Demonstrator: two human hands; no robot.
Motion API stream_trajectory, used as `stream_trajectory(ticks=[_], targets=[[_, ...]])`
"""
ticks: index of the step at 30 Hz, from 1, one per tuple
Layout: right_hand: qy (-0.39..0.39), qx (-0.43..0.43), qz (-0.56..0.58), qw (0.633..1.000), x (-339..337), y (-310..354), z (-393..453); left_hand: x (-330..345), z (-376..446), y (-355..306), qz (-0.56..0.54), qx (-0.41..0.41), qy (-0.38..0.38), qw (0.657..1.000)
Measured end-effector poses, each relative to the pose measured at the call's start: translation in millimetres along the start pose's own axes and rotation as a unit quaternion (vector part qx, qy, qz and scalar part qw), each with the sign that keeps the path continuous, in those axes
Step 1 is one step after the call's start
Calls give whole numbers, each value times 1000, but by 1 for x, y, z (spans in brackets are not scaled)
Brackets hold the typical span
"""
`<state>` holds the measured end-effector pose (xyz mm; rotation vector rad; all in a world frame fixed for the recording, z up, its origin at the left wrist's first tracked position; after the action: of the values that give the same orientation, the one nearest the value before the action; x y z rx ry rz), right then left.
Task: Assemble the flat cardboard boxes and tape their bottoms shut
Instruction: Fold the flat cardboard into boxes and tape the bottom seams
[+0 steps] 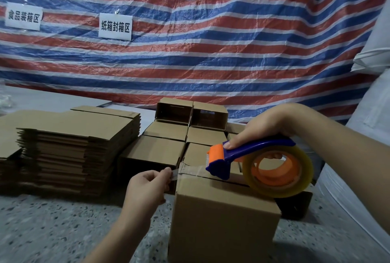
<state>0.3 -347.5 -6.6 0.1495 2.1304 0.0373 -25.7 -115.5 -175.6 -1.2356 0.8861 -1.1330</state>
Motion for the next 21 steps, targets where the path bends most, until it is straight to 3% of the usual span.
stream_trajectory(ticks=[17, 21], targets=[[-2, -4, -8, 1000, -2, 2, 0, 19, -10, 19, 28, -105, 54, 993], [-1, -4, -2, 1000, -2, 2, -1, 18, -13, 22, 98, -98, 32, 990]])
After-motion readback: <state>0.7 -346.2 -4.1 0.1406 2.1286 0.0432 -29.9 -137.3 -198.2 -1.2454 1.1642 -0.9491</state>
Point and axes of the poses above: each hand's wrist, its own z-axis towards the middle knuckle, its own x-axis out of the palm, y = z × x, the point moved 5 cm from there along z, towards the middle knuckle, and after that the axes turned 1 degree about x, right-handed, at the moved point
